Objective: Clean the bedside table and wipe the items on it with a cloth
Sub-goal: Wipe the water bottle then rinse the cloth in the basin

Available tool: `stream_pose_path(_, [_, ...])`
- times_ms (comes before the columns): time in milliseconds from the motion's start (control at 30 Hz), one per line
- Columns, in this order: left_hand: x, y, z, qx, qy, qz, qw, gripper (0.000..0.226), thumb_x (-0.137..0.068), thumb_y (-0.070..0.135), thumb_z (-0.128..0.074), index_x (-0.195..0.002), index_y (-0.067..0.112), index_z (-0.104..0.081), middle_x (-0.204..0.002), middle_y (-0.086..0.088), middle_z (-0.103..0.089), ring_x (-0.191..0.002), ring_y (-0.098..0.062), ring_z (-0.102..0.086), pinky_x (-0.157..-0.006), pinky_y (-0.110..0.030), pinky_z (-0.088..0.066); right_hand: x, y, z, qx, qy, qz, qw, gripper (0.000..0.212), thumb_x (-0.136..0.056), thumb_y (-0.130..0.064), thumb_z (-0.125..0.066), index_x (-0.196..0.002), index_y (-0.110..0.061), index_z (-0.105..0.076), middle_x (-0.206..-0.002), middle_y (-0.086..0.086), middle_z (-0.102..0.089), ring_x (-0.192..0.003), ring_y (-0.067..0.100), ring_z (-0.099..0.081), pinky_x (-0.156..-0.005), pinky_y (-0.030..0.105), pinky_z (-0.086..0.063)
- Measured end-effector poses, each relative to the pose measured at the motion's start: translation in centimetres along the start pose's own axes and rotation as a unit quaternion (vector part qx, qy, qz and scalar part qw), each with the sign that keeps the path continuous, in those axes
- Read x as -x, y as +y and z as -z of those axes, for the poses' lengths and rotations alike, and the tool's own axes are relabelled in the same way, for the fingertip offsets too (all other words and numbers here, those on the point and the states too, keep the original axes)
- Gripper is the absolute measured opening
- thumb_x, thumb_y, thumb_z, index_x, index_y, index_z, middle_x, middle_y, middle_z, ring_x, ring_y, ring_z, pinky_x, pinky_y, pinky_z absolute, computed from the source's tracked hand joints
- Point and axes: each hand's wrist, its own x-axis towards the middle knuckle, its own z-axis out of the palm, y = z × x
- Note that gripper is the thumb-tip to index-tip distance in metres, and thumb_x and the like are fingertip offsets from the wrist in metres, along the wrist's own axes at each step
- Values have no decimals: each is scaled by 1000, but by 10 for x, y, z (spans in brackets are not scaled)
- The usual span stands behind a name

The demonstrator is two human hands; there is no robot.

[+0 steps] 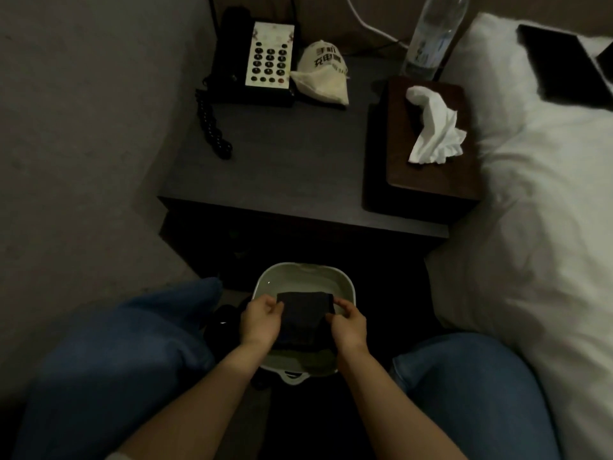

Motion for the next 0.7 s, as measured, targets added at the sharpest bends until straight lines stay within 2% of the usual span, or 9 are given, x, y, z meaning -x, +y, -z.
stream_pose_path(67, [-1, -4, -4, -55, -2, -34, 998, 11, -92, 12, -59, -98, 7, -66, -93, -11, -67, -98, -28, -62, -78, -25, -43, 2, 1, -2, 16, -15, -7, 1000, 42, -88, 5, -55, -118, -25, -60, -85, 2, -61, -79, 18, -60, -80, 35, -55])
stream_pose_path(133, [-2, -7, -7, -89, -10, -51, 995, 22, -91, 6, -53, -109, 10, -66, -104, -11, -68, -103, -28, -61, -81, -24, -45, 4, 3, -6, 14, -46, -20, 999, 50, -87, 9, -51, -130, -16, -56, -111, 14, -65, -104, 32, -61, -95, 44, -52])
stream_pose_path(233, [-2, -16, -14, -180, -54, -105, 977, 48, -91, 9, -53, -137, 17, -47, -137, -9, -50, -124, -27, -50, -101, -35, -43, 7, 4, -9, 17, -71, -25, 997, 51, -88, 12, -42, -133, -8, -53, -118, 18, -63, -108, 33, -60, -93, 42, -52])
stream_pose_path(300, [2, -24, -18, -351, -76, -199, 912, 62, -89, 16, -55, -146, 25, -32, -153, -4, -24, -135, -27, -34, -110, -38, -34, 9, 4, -7, 19, -57, -31, 998, 46, -91, 9, -41, -132, -6, -54, -113, 18, -64, -104, 33, -61, -87, 38, -53])
stream_pose_path(367, [3, -28, -28, -496, -107, -291, 811, 73, -86, 23, -57, -150, 27, -22, -160, 0, -3, -143, -31, -15, -117, -43, -21, 8, 3, -4, 24, -48, -34, 998, 44, -93, 4, -43, -133, -10, -55, -114, 19, -64, -104, 33, -62, -93, 41, -52])
stream_pose_path(433, [4, -29, -39, -589, -154, -308, 731, 82, -86, 31, -58, -153, 24, -12, -161, -1, 6, -146, -31, -3, -119, -48, -6, 8, 1, -2, 26, -42, -38, 998, 45, -94, 2, -44, -135, -13, -54, -113, 16, -64, -101, 29, -61, -96, 41, -50])
stream_pose_path(500, [0, -31, -47, -633, -175, -286, 698, 84, -87, 38, -55, -154, 21, -6, -161, -2, 9, -146, -30, 1, -118, -49, -2, 7, 0, -2, 20, -38, -38, 998, 46, -92, 5, -42, -133, -11, -55, -100, 11, -66, -95, 28, -61, -92, 38, -51])
stream_pose_path(600, [-3, -31, -49, -614, -169, -285, 717, 78, -88, 35, -53, -154, 21, -13, -161, -3, 3, -146, -30, -5, -118, -46, -6, 7, 1, -4, 5, -46, -42, 998, 48, -90, 10, -38, -130, -8, -57, -89, 5, -62, -87, 23, -60, -87, 34, -50])
stream_pose_path(700, [-1, -25, -49, -495, -72, -287, 817, 66, -86, 23, -52, -147, 25, -27, -158, -2, -14, -139, -25, -22, -114, -36, -24, 7, 1, -6, 1, -46, -44, 998, 44, -91, 8, -40, -129, -6, -57, -111, 19, -65, -103, 34, -62, -96, 43, -50])
